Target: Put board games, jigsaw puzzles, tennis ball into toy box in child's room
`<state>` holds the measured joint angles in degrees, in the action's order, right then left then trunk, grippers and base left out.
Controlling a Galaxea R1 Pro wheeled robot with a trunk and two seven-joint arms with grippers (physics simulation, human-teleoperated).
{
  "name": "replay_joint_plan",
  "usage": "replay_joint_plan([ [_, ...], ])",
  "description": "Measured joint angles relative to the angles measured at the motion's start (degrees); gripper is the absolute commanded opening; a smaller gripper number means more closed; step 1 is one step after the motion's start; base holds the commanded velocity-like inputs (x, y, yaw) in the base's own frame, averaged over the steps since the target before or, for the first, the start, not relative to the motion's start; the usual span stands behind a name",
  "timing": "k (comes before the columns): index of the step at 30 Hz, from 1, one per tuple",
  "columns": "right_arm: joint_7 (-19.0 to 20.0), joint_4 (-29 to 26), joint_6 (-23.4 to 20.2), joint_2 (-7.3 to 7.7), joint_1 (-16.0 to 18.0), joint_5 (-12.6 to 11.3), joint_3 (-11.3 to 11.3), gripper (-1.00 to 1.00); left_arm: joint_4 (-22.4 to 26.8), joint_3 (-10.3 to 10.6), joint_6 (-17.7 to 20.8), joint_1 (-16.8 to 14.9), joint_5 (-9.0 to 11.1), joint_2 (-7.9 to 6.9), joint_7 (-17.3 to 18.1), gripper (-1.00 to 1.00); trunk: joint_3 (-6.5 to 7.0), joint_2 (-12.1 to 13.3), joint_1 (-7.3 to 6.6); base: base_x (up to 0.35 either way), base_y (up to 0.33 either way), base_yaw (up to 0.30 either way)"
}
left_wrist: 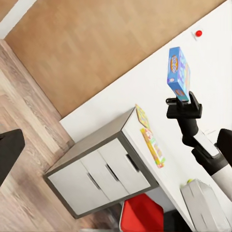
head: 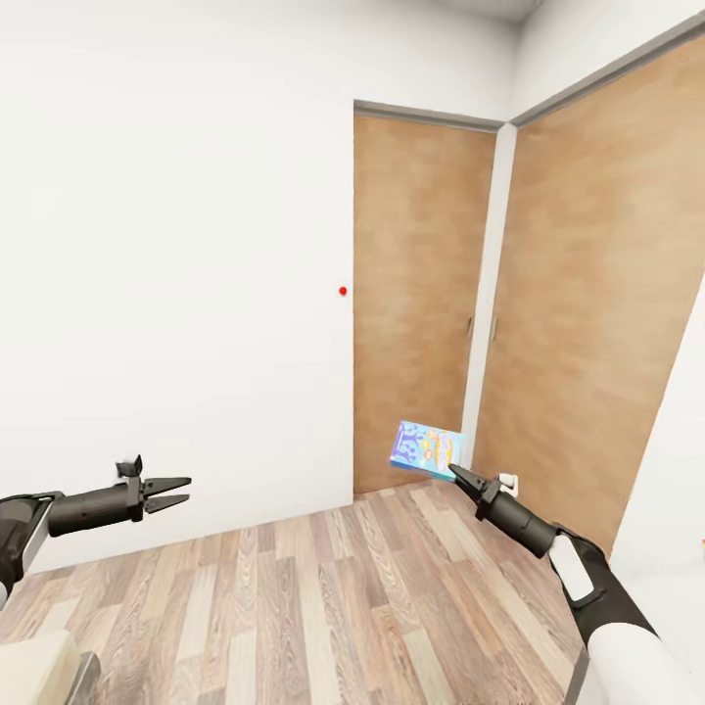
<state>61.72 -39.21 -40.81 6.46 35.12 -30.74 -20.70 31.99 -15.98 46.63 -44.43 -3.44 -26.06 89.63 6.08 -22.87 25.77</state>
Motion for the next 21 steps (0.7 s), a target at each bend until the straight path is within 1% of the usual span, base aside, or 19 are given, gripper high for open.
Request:
replay_joint_plan([
  [7, 0.0, 0.0, 0.0, -0.03, 0.0, 0.0, 0.0, -1.00, 0.0, 0.0, 0.0, 0.0, 0.0, 0.01, 0.0, 1.00, 0.35, 0.0, 0.00, -0.133, 0.000, -0.253],
  [21, 0.0, 0.1, 0.0, -0.03, 0.0, 0.0, -0.9, -1.00, 0.0, 0.0, 0.1, 0.0, -0.1, -0.02, 0.0, 1.00, 1.04, 0.0, -0.01, -0.011, 0.000, -0.253],
])
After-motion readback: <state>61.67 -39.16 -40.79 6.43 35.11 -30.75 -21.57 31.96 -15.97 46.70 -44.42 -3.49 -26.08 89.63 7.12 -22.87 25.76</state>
